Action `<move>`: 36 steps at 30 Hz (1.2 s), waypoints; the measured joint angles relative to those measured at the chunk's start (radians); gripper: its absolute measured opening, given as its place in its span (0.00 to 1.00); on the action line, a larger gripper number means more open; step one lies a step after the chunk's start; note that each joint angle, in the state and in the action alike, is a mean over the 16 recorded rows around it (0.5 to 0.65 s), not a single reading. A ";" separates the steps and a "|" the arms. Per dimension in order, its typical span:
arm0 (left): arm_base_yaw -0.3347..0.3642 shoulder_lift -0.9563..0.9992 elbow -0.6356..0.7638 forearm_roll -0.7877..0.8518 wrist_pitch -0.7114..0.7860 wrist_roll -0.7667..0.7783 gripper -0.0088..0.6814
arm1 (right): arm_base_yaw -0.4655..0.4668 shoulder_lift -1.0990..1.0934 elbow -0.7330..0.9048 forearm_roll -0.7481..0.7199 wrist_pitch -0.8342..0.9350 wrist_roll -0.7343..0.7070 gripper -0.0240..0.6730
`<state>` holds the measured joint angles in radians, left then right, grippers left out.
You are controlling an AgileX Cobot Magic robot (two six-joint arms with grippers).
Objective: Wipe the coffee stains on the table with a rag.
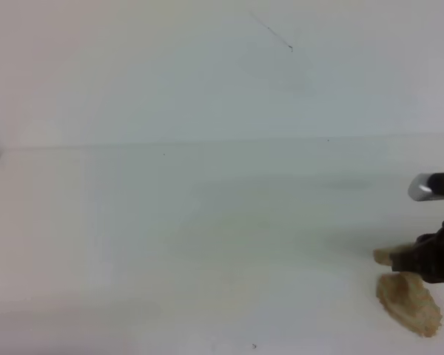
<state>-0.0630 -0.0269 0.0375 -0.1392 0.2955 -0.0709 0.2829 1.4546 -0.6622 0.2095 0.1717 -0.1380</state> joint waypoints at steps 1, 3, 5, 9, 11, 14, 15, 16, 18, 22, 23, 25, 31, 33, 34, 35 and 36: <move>0.000 0.000 0.000 0.000 0.000 0.000 0.01 | 0.000 0.005 -0.001 0.001 0.001 0.002 0.26; 0.000 0.000 0.000 0.000 0.000 0.000 0.01 | 0.000 0.009 -0.007 0.001 0.009 0.006 0.32; 0.000 0.000 0.000 0.000 0.000 0.000 0.01 | 0.000 0.004 -0.019 0.002 0.026 0.009 0.38; 0.000 0.000 0.000 0.000 0.000 0.000 0.01 | 0.000 -0.030 -0.066 0.002 0.089 0.009 0.50; 0.000 0.000 0.000 0.000 0.000 0.000 0.01 | 0.000 -0.054 -0.101 0.000 0.137 0.006 0.54; 0.000 0.000 0.000 0.000 0.000 0.000 0.01 | 0.000 -0.098 -0.164 -0.002 0.225 -0.006 0.57; 0.000 0.000 0.000 0.000 0.000 0.000 0.01 | 0.000 -0.115 -0.187 -0.003 0.257 -0.010 0.58; 0.000 0.000 0.000 0.000 0.000 0.000 0.01 | 0.000 -0.131 -0.211 -0.004 0.291 -0.015 0.58; 0.000 0.000 0.000 0.000 0.000 0.000 0.01 | 0.000 -0.169 -0.257 -0.006 0.360 -0.024 0.57; 0.000 0.000 0.000 0.000 0.000 0.000 0.01 | 0.000 -0.248 -0.331 -0.022 0.497 -0.036 0.48; 0.000 0.000 0.000 0.000 0.000 0.000 0.01 | 0.000 -0.268 -0.345 -0.030 0.528 -0.036 0.45; 0.000 0.000 0.000 0.000 0.000 0.000 0.01 | 0.000 -0.311 -0.365 -0.049 0.592 -0.032 0.39; 0.000 0.000 0.000 0.000 0.000 0.000 0.01 | 0.000 -0.421 -0.386 -0.113 0.781 0.016 0.18; 0.000 0.000 0.000 0.000 0.000 0.000 0.01 | 0.000 -0.448 -0.384 -0.134 0.840 0.036 0.12; 0.000 0.000 0.000 0.000 0.000 0.000 0.01 | 0.000 -0.458 -0.383 -0.144 0.868 0.045 0.10; 0.000 0.000 0.000 0.000 0.000 0.000 0.01 | 0.000 -0.467 -0.382 -0.154 0.893 0.055 0.08; 0.000 0.000 0.000 0.000 0.000 0.000 0.01 | 0.000 -0.475 -0.381 -0.162 0.917 0.065 0.06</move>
<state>-0.0630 -0.0269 0.0375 -0.1392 0.2955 -0.0709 0.2828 0.9794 -1.0429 0.0476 1.0887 -0.0734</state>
